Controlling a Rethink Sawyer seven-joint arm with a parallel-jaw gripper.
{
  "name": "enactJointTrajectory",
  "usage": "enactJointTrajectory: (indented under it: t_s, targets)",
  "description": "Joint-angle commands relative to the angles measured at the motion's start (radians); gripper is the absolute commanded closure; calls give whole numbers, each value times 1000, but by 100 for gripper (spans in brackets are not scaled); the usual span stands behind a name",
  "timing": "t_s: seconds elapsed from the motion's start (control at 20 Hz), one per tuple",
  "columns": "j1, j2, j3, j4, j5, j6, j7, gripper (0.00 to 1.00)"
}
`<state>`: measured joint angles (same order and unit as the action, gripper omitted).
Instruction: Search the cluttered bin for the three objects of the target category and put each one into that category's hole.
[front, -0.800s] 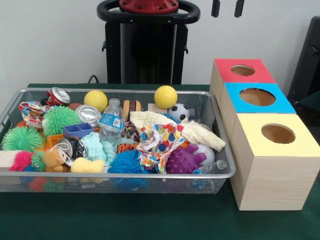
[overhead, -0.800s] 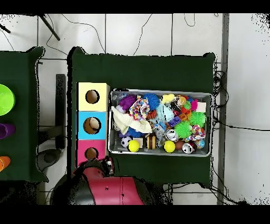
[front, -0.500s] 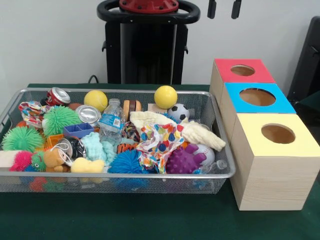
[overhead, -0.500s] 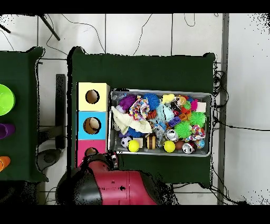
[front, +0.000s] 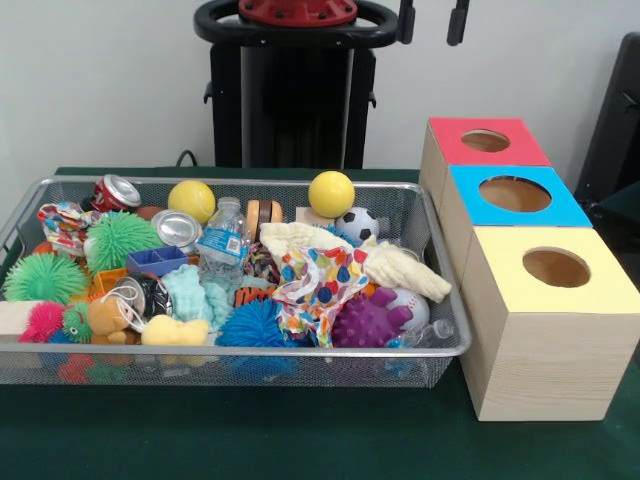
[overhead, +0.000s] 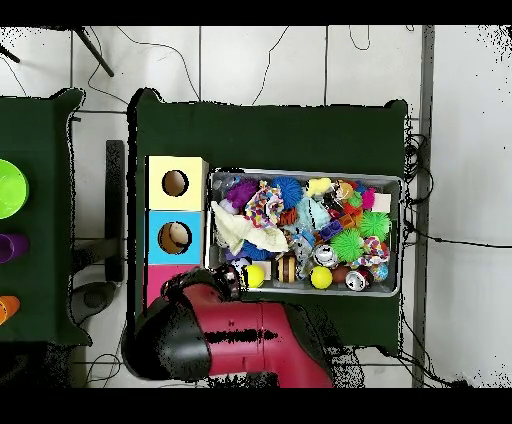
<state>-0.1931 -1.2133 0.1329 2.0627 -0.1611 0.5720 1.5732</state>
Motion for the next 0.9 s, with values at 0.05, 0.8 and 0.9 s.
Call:
enactJointTrajectory:
  t_s: [0.05, 0.8, 0.9]
  targets:
    - [-78, 95, 144, -139, -94, 118, -202, 0]
    - [-128, 264, 222, -326, -204, 91, -185, 0]
    - [-145, 290, 238, -349, -210, 98, -200, 0]
